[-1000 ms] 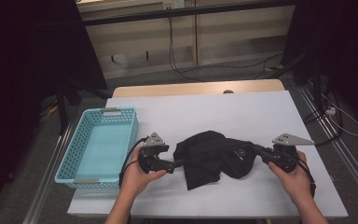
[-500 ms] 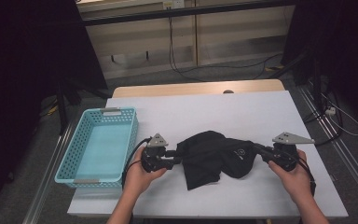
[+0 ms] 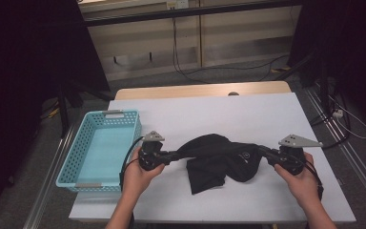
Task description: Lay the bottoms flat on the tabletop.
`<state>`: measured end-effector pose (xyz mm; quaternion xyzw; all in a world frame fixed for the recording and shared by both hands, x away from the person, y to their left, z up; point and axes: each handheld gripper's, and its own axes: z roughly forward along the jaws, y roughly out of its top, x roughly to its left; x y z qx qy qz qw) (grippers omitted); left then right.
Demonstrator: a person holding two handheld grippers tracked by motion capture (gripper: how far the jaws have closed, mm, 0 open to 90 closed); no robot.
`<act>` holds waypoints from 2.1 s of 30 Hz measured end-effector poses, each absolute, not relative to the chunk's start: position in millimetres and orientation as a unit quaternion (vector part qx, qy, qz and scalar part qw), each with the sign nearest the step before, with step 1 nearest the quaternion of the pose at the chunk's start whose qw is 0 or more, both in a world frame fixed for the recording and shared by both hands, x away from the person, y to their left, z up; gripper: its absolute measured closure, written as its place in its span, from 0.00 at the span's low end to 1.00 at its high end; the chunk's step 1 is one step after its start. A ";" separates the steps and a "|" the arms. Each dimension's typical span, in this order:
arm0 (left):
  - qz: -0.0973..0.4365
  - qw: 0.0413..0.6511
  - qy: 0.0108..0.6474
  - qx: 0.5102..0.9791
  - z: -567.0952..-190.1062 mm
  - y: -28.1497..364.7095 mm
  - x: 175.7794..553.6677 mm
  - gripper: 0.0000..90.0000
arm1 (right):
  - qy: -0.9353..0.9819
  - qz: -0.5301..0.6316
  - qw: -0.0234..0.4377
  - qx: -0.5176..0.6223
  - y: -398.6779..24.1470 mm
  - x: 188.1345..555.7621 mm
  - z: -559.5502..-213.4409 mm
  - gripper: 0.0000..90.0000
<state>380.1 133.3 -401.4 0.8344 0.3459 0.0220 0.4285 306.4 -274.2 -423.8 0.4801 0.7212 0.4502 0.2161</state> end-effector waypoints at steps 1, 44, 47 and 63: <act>0.022 0.433 0.350 0.831 -398.7 135.5 381.1 0.94 | 0.724 0.448 0.218 0.477 -272.8 306.1 -422.4 0.96; 0.058 0.456 0.388 0.799 -322.2 138.9 448.4 0.95 | 0.729 0.450 0.270 0.439 -266.1 372.3 -346.8 0.96; 0.054 0.455 0.392 0.797 -320.9 138.2 461.7 0.95 | 0.732 0.444 0.271 0.440 -264.2 383.9 -344.7 0.96; 0.105 0.446 0.456 0.763 -328.5 115.1 551.3 0.26 | 0.707 0.406 0.304 0.492 -225.2 493.0 -334.2 0.49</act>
